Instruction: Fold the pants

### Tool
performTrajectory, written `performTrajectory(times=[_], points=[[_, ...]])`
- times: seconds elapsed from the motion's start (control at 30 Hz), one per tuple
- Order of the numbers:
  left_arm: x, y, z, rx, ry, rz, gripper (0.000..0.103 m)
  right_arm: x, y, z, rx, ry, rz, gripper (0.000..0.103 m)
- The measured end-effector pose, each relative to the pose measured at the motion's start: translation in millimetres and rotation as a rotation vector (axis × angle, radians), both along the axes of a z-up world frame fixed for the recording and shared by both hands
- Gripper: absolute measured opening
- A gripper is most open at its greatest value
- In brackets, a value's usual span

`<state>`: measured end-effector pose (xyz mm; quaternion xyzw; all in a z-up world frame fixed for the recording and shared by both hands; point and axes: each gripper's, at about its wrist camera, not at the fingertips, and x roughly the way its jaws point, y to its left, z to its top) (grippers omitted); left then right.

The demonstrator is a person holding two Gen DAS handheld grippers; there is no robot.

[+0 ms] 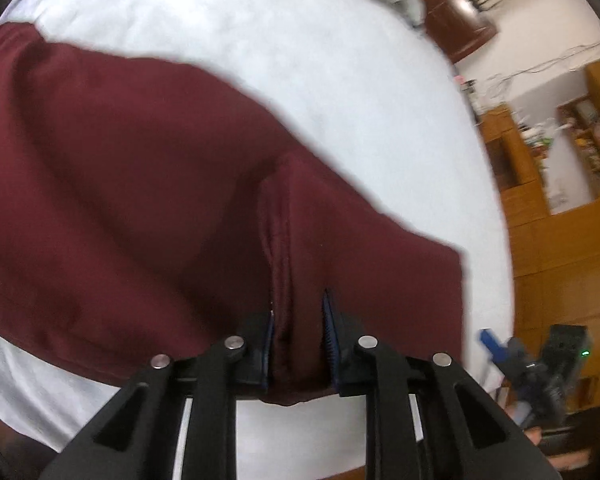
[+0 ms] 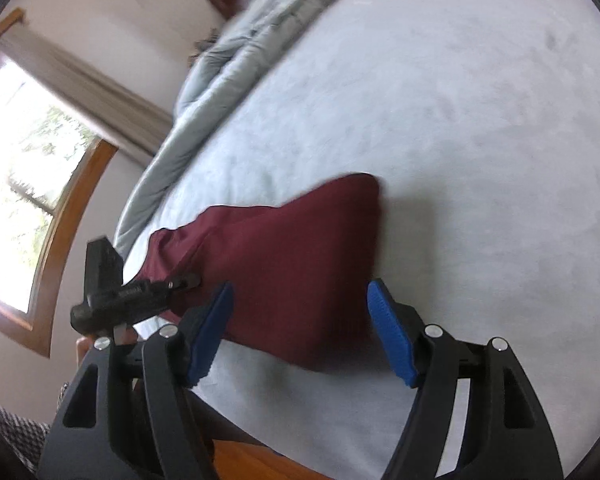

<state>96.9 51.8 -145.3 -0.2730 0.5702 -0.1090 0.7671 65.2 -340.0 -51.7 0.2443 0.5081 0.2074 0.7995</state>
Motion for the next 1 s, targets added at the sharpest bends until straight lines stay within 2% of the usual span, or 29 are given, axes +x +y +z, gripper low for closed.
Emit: performTrajectory(times=[0.03,0.07,0.13,0.23,0.27,0.3,0.33,0.4,0.5,0.57,0.63,0.7,0.73,0.83,0.87,0.93,1.0], points=[[0,4,-11,-0.023,0.031,0.014,0.021,2,-1,-5,-0.006,0.018,-0.004,0.073],[-1,4,-14,-0.027,0.027,0.011,0.021,5,-2,-12,0.009,0.045,-0.007,0.077],[-3,-2,-9,0.012,-0.007,-0.013,0.022,9,-1,-26,0.064,0.096,0.002,0.078],[-3,-10,-7,0.023,-0.014,-0.010,0.024,17,7,-49,0.106,0.180,0.024,0.083],[-2,-10,-7,0.017,-0.014,-0.008,0.025,18,10,-56,0.123,0.205,0.036,0.079],[-2,-9,-8,0.004,-0.010,-0.001,0.025,19,14,-63,0.158,0.221,0.058,0.061],[-1,-6,-8,-0.003,-0.007,0.005,0.027,18,16,-67,0.183,0.241,0.069,0.053],[-1,-2,-6,-0.016,-0.002,0.018,0.029,16,13,-66,0.173,0.231,0.064,0.037],[-6,0,-1,0.006,-0.022,0.008,0.033,11,1,-49,0.228,0.202,0.040,0.031],[-6,-11,-6,0.070,-0.021,-0.009,0.035,7,-1,-48,0.184,0.227,0.033,0.031],[-6,-15,-11,0.107,-0.032,-0.014,0.036,7,4,-70,0.075,0.291,0.032,0.031],[-6,-16,-11,0.119,-0.040,-0.022,0.036,7,-3,-87,0.153,0.332,-0.005,0.031],[-6,-15,-9,0.117,-0.041,-0.025,0.037,7,-4,-84,0.168,0.331,-0.002,0.032],[-9,-13,1,0.132,-0.040,-0.033,0.039,8,6,-66,0.074,0.286,0.028,0.042],[-11,-13,6,0.156,-0.049,-0.018,0.041,8,9,-54,0.005,0.261,0.029,0.047],[-15,-14,29,0.206,-0.130,0.006,0.042,9,14,-25,-0.167,0.166,0.024,0.047],[-16,-18,48,0.218,-0.211,-0.009,0.046,14,20,-2,-0.261,0.082,0.032,0.047]])
